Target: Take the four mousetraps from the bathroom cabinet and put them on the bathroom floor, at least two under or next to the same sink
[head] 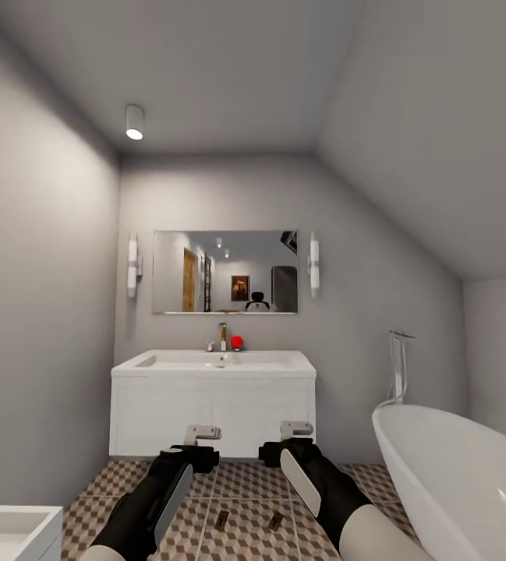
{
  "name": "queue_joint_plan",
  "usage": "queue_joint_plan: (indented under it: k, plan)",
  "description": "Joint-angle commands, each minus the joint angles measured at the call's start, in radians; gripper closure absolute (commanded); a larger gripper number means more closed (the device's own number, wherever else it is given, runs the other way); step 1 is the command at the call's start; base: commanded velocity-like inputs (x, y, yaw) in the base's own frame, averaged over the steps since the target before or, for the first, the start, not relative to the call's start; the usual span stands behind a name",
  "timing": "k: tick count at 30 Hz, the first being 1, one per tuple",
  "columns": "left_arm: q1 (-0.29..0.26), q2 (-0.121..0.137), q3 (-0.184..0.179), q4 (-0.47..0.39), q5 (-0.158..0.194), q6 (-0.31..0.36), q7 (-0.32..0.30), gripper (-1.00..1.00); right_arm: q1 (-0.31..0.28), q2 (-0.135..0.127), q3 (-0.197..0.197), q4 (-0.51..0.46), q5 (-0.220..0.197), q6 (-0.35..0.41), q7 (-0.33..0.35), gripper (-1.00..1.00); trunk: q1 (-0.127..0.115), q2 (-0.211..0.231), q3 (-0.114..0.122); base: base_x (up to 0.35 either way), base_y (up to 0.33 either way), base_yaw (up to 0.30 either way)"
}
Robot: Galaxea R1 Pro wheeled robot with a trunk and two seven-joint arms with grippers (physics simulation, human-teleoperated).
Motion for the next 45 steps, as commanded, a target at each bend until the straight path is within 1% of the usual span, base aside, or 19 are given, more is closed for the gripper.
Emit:
queue_joint_plan:
  k: [1, 35, 45]
  plan:
    - [-0.001, 0.000, -0.003, -0.001, 0.011, 0.004, 0.009, -1.00, -0.001, -0.001, 0.005, -0.001, -0.011, 0.002, -0.010, -1.00, -0.004, 0.006, 0.002, 0.000, 0.000, 0.000]
    - [-0.001, 0.000, -0.003, -0.001, 0.010, 0.005, -0.006, -1.00, 0.000, 0.000, 0.005, -0.003, -0.010, 0.001, -0.010, -1.00, -0.134, 0.244, 0.108, 0.000, 0.000, 0.000]
    - [-0.001, 0.000, -0.003, -0.001, 0.009, 0.005, -0.007, -1.00, 0.000, 0.000, 0.005, -0.004, -0.011, 0.002, -0.011, -1.00, -0.173, 0.314, 0.130, 0.000, 0.000, 0.000]
